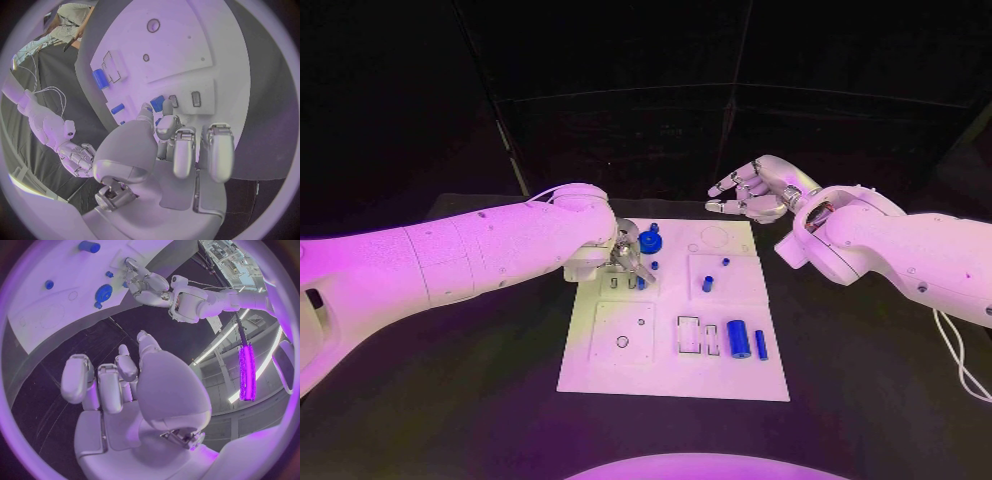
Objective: Assemble the parts on the task board
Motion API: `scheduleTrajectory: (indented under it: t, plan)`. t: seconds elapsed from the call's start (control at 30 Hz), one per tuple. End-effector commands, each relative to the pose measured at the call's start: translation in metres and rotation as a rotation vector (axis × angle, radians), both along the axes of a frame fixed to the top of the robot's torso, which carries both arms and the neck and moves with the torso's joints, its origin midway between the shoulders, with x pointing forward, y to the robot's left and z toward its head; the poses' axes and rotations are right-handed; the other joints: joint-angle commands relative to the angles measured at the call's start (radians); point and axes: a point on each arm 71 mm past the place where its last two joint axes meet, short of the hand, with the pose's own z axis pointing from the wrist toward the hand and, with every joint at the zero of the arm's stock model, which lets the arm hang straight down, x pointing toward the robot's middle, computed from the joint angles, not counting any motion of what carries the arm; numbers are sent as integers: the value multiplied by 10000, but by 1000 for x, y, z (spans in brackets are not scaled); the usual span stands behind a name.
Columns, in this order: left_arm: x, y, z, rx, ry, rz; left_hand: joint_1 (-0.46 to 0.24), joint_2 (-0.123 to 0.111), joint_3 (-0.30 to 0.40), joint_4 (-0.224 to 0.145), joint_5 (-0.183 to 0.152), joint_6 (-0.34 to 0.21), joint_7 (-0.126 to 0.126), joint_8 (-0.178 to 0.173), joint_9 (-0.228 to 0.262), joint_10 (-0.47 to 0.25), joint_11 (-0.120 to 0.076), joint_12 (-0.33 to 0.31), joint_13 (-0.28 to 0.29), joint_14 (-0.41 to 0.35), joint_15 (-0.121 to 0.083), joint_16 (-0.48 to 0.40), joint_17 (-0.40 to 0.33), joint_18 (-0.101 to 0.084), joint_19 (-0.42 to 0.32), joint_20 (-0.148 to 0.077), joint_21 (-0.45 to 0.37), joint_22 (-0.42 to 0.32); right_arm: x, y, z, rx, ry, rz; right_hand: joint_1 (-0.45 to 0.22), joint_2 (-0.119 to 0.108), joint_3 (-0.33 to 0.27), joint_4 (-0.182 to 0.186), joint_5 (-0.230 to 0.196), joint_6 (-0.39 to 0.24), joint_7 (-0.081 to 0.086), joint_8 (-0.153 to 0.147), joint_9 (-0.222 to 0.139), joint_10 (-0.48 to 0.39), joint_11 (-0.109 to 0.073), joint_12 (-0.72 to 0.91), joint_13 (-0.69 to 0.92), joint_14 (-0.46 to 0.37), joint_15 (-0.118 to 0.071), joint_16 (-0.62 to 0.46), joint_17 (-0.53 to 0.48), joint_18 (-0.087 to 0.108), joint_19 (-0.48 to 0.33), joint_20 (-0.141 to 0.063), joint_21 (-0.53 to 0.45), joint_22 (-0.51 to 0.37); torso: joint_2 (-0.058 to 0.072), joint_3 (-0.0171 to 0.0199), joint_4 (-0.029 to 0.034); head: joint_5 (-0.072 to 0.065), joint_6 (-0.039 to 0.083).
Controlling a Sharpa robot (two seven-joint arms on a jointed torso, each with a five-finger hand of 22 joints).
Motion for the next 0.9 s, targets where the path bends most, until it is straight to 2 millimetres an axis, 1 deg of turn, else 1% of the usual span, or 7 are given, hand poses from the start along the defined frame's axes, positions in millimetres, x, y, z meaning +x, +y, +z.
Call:
scheduleTrajectory:
  t: [0.03, 0.47, 0.7, 0.73, 0.8, 0.83, 0.9]
  plan:
    - [0, 0, 0, 93, 129, -22, 173, 32, 38, -114, 14, -106, 15, 58, 35, -61, -20, 36, 13, 1057, -43, 31, 2633, -143, 697, -57, 41, 1467, 0, 1, 1, -22, -14, 69, -7, 78, -63, 4, 47, 85, 12, 44, -4, 55, -41, 11, 1, 588, -53, -53, 505, 120, -29, -69, -34, -16, -2, 1, -5, -3, -17]
    - [0, -2, -1, 139, 262, -108, 873, 270, 710, -769, 24, -320, -28, 151, 207, -97, -65, 3, 28, 1057, -73, 31, 2633, -139, 686, -74, 35, 1462, 0, 3, 1, -27, 14, 115, 8, 90, -64, 1, 65, 92, 10, 50, -3, 58, -44, 14, 2, 587, -55, -58, 499, 120, -26, -71, -33, -13, 2, 5, -2, -16, -108]
    - [0, -3, -1, 115, 328, -107, 1255, 446, 1298, -1133, 39, -421, -66, 100, 220, -130, -103, -46, 22, 1057, -113, 31, 2633, -135, 680, -109, 28, 1453, 0, 4, 1, -33, 30, 125, 103, 137, -109, -11, 378, 100, 6, 70, -9, 70, -53, 31, 3, 595, -67, -51, 517, 117, -10, -85, -33, -3, -5, 10, 4, -9, -113]
    - [0, -2, -1, 90, 342, -91, 1324, 478, 1433, -1207, 58, -439, -71, 85, 218, -143, -114, -62, 15, 1057, -116, 31, 2633, -134, 679, -111, 27, 1452, 0, 4, 1, -34, 31, 128, 107, 139, -115, -10, 403, 99, 6, 71, -9, 71, -54, 33, 5, 596, -68, -51, 518, 117, -9, -86, -33, -3, -5, 9, 6, -11, -113]
    - [0, -2, -1, 4, 392, -40, 1415, 450, 1954, -1439, 442, -498, -48, 29, 210, -185, -105, -122, -4, 1057, -118, 31, 2633, -133, 677, -125, 25, 1453, 1, 4, 1, -36, 34, 136, 107, 139, -117, -9, 410, 99, 6, 71, -10, 72, -54, 34, 6, 596, -68, -51, 519, 117, -9, -86, -33, -3, -4, 10, 7, -5, -103]
    - [-1, -2, -1, -38, 413, -16, 1418, 414, 2199, -1530, 528, -507, -52, 16, 211, -188, -105, -137, -7, 1057, -118, 31, 2633, -133, 677, -122, 25, 1455, 1, 4, 1, -37, 35, 140, 107, 139, -117, -9, 410, 99, 6, 71, -10, 72, -54, 34, 6, 596, -68, -51, 519, 117, -9, -86, -33, -3, -4, 10, 8, 0, -102]
    - [-1, -1, -1, -135, 440, 45, 1280, 225, 3109, -1790, 616, -529, -21, -1, 233, -187, -102, -185, -15, 1057, -101, 31, 2633, -132, 677, -125, 24, 1459, 1, 4, 1, -38, 39, 152, 106, 140, -123, -5, 428, 100, 7, 73, -10, 76, -54, 39, 10, 597, -68, -50, 521, 116, -8, -87, -33, -1, -3, 11, 12, -4, -97]
